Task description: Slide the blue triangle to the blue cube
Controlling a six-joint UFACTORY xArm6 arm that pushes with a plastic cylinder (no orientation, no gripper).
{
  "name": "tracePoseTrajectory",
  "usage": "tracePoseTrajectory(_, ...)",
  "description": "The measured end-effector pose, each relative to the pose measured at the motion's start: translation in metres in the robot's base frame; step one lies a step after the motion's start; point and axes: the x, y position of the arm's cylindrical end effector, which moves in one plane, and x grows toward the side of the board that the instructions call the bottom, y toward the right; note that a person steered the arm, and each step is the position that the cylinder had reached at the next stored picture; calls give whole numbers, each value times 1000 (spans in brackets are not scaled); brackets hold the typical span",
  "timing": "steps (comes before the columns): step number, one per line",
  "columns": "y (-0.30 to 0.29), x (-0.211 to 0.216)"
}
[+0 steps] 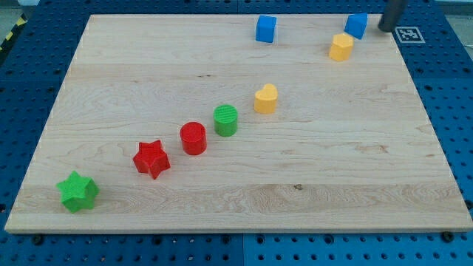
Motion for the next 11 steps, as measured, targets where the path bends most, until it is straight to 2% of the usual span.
tracePoseTrajectory(1,-43,-1)
tracePoseTrajectory(2,-62,-8)
tracePoseTrajectory(5,-63,-35)
tracePoseTrajectory(7,-72,-25)
tracePoseTrajectory(11,-166,0)
